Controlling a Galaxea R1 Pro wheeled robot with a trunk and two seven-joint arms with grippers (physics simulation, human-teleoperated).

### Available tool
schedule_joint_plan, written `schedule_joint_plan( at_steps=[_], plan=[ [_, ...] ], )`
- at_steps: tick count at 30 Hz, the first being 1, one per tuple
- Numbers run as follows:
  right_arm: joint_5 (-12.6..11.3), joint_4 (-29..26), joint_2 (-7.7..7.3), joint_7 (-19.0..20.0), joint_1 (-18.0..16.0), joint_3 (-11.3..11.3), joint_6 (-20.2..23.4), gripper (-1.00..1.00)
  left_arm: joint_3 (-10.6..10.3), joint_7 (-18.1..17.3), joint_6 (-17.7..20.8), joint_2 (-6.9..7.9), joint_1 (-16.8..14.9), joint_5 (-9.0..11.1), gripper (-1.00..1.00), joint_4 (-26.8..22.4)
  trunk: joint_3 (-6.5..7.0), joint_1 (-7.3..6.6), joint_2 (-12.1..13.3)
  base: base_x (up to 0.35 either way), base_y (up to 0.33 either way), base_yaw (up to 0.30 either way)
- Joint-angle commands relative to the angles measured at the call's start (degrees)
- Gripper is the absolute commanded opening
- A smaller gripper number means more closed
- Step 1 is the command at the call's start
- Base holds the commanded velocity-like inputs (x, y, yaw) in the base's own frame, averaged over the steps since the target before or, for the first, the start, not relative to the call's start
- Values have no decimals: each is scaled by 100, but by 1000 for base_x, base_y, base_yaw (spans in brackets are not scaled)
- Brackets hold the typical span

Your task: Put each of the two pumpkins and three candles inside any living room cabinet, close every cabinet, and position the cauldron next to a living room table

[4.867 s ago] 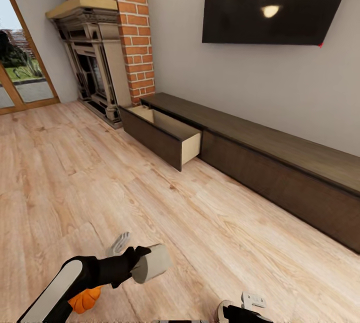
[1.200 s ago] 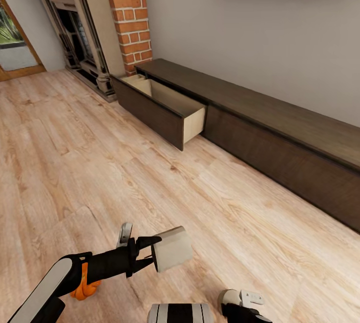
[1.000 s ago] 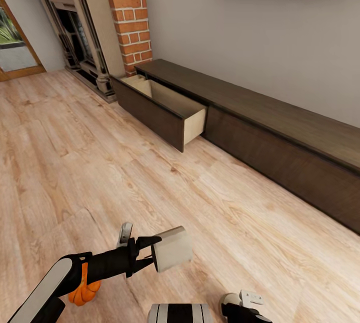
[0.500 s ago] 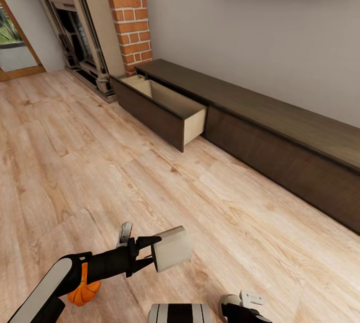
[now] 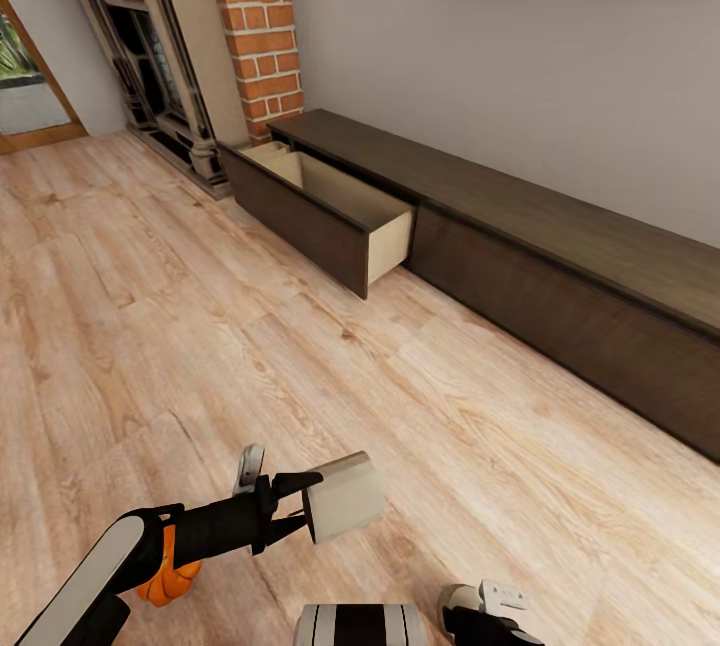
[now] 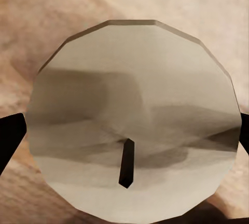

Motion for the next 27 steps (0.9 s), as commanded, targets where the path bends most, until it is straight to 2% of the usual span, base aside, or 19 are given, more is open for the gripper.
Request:
schedule_joint_plan(
  at_steps=[1, 3, 11, 14, 15, 27],
  plan=[
    [-49, -13, -10, -57, -3, 49, 20, 100, -4, 38, 3, 3, -3, 53, -100, -5, -4, -1, -2, 0, 0, 0],
    [-50, -13, -10, -57, -3, 47, 24, 100, -4, 38, 4, 3, -3, 53, -100, -5, -4, -1, -2, 0, 0, 0],
    [-45, -13, -10, -57, -4, 46, 25, 100, -4, 38, 4, 3, -3, 53, -100, -5, -181, 20, -12, 0, 0, 0],
    [-45, -13, -10, -57, -4, 46, 23, 100, -4, 38, 2, 3, -3, 53, -100, -5, -181, 20, -12, 0, 0, 0],
    [-48, -13, -10, -58, -3, 46, 22, -100, -4, 38, 4, 3, -3, 53, -100, -5, -181, 20, -12, 0, 0, 0],
    [-53, -13, -10, -57, -2, 46, 29, -100, -4, 38, 5, 3, -3, 53, -100, -5, -181, 20, -12, 0, 0, 0]
  ],
)
